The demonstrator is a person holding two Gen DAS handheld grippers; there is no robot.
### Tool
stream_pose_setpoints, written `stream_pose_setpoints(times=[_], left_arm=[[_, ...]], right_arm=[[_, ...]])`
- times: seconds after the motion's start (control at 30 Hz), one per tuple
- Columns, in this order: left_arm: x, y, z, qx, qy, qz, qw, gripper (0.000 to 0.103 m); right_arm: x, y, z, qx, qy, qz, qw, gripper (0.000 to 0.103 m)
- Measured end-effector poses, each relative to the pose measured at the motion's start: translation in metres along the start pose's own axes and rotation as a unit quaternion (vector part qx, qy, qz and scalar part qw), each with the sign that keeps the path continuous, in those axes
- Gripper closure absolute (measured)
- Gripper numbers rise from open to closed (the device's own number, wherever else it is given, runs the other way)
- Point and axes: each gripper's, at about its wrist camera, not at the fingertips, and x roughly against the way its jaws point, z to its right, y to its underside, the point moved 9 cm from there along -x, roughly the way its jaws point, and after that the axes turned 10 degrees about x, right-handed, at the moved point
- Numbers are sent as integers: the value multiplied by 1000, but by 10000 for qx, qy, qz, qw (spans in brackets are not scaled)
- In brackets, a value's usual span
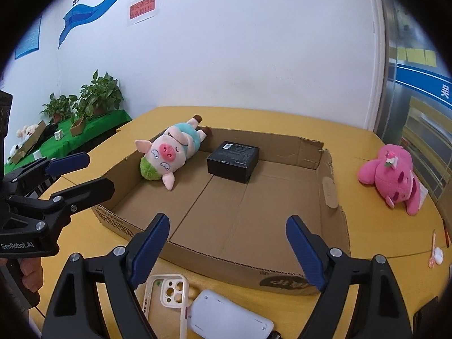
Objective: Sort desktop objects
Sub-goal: 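Withdraw the right gripper and move it over the clear phone case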
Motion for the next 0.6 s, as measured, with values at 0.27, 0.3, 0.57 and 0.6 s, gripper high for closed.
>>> stream_pose_setpoints(times=[0.27, 0.3, 0.57, 0.6], left_arm=[[2, 6, 8, -161, -17, 34, 9999, 16], [2, 6, 8, -141, -6, 19, 9999, 16], [-5, 14, 6, -137, 19, -64, 9999, 16], [-6, 15, 6, -124, 28, -78, 9999, 16]], right_arm=[[6, 13, 10, -171, 228, -28, 9996, 18], [6, 13, 11, -160, 237, -30, 9996, 18], [4, 18, 9, -177, 196, -90, 9996, 18], [3, 19, 9, -182, 195, -112, 9996, 18]])
